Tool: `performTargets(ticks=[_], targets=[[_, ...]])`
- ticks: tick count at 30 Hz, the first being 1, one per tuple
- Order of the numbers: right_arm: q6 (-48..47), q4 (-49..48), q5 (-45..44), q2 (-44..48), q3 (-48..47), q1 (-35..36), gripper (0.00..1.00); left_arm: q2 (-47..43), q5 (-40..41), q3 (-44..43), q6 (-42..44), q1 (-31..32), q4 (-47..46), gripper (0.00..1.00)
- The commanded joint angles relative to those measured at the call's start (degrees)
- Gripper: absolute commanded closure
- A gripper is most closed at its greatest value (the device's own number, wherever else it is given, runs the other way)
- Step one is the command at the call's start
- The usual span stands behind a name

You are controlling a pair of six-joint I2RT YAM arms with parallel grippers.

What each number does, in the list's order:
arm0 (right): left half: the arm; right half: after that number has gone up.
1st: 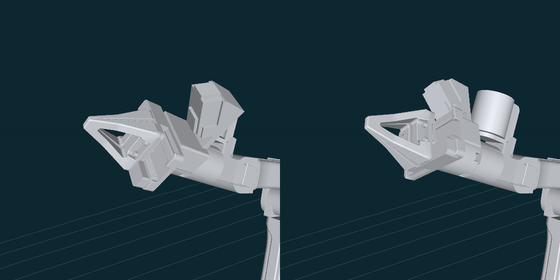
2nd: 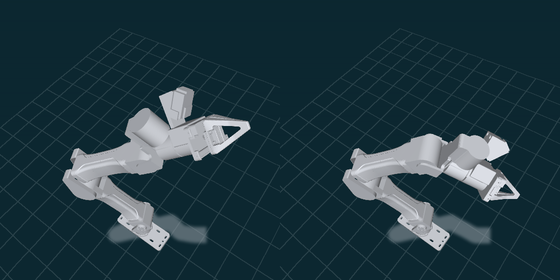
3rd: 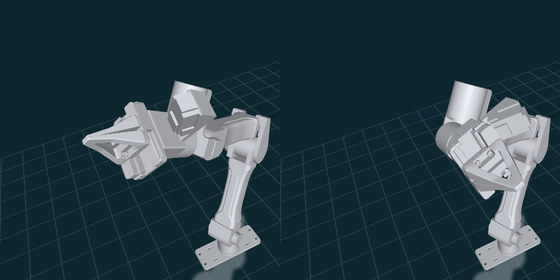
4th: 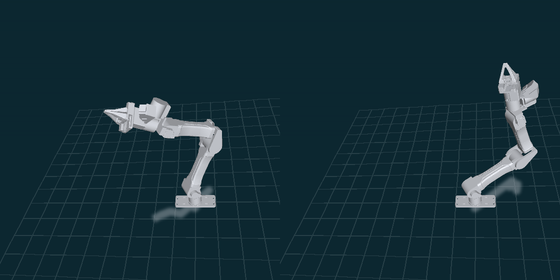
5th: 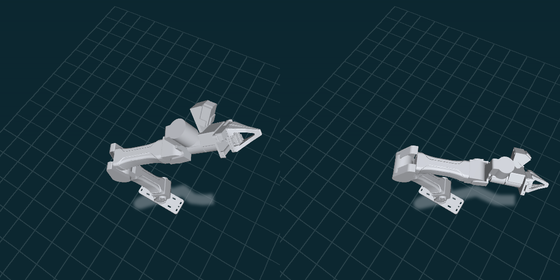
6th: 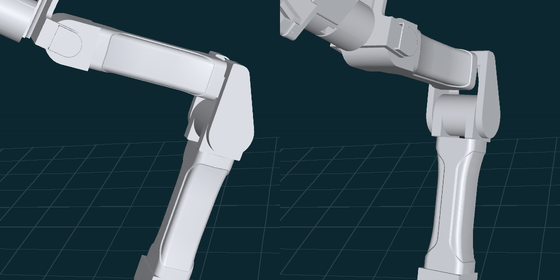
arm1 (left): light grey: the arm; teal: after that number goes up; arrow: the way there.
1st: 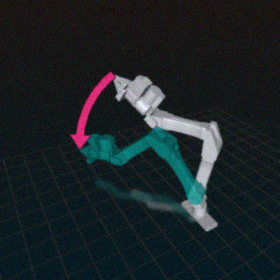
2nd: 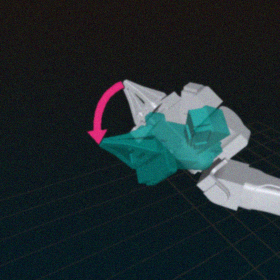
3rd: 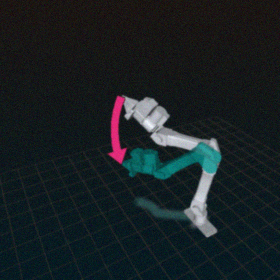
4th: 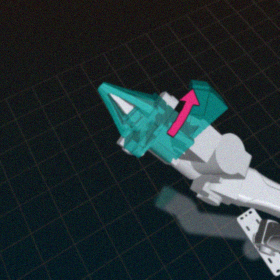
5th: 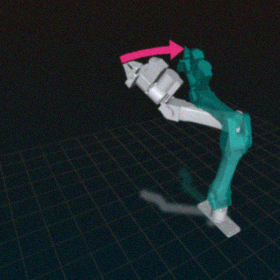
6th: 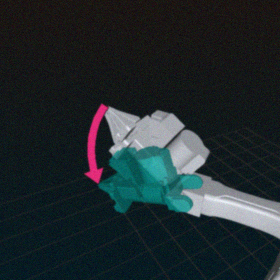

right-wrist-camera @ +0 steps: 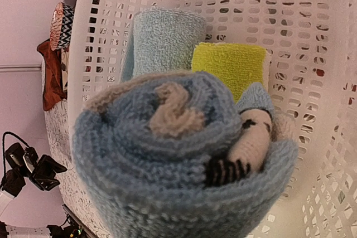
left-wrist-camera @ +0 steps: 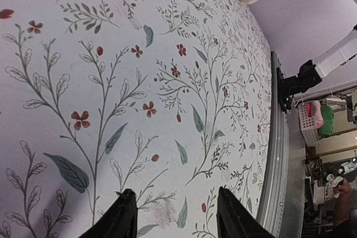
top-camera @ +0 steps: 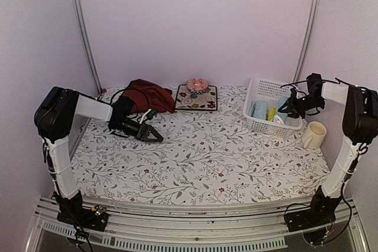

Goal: Roll the towels
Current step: Place the towel in the storage box.

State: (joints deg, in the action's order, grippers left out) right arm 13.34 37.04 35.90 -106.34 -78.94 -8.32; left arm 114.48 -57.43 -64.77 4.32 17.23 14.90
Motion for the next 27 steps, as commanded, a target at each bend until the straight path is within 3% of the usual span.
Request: performTargets(ticks=[1, 6, 11, 27], targets=[[0.8, 4.2, -3.1, -0.7, -3.2, -0.5, 0.86, 1.4, -1.1, 0.4, 0.7, 0.9, 0.4, 0.51], [0.9, 6.3, -3.4, 0.0, -4.0, -0.7, 0.85, 1.5, -1.5, 0.5, 0.6, 0.9, 0.5, 0.51], [0.4, 3.1, 6.9, -0.5, -3.7, -0.7, 0.86, 1.8, -1.9, 0.5, 0.8, 1.1, 0.6, 0.51], [-3.1, 8.2, 3.0, -7.0, -10.0, -1.0, 0.86, 3.0, -1.5, 0.0, 1.0, 1.1, 0.9, 0.51]])
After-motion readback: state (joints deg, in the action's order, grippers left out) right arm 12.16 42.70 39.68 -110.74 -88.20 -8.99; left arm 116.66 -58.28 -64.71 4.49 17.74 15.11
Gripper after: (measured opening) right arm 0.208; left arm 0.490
